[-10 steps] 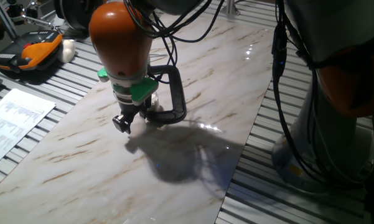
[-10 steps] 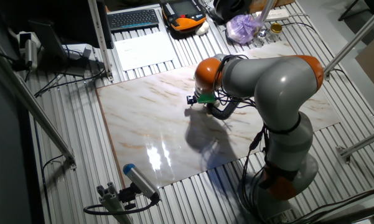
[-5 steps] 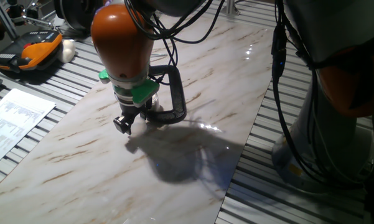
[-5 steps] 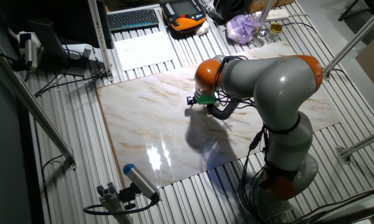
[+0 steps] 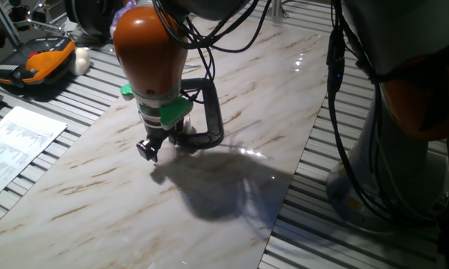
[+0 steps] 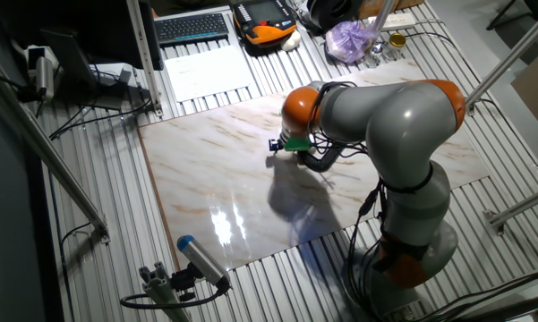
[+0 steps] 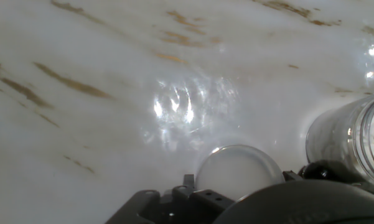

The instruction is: Unscrew the lid from the jar

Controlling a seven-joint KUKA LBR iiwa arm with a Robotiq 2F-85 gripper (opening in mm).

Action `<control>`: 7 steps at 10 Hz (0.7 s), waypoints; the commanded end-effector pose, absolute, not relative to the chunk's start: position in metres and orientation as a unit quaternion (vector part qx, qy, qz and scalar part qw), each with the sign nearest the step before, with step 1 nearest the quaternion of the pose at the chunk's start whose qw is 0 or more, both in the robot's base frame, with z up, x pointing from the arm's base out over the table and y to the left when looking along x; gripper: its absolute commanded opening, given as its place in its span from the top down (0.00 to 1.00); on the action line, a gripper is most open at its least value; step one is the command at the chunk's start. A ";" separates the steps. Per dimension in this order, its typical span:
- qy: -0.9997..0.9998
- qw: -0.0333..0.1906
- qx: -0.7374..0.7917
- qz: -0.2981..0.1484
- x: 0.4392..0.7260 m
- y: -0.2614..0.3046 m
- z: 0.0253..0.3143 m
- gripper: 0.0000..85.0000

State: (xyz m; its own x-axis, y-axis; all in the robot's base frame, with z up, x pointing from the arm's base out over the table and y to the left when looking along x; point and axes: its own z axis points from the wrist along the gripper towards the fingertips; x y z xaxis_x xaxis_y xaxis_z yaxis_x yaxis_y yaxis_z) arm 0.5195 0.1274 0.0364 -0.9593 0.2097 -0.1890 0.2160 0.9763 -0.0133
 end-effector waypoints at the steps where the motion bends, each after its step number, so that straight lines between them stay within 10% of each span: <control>1: 0.989 0.096 0.109 -0.019 0.519 0.128 0.036 0.80; 2: 0.988 0.098 0.113 -0.020 0.519 0.128 0.036 0.60; 3: 0.988 0.101 0.115 -0.021 0.518 0.128 0.035 0.60; 5: 0.986 0.108 0.124 -0.026 0.517 0.128 0.033 0.20; 7: 0.985 0.110 0.129 -0.029 0.517 0.128 0.034 0.20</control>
State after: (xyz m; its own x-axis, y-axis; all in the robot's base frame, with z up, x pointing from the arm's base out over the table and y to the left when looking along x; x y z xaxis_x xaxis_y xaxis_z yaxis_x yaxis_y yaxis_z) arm 0.5171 0.1281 0.0336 -0.9425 0.2485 -0.2235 0.2611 0.9649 -0.0278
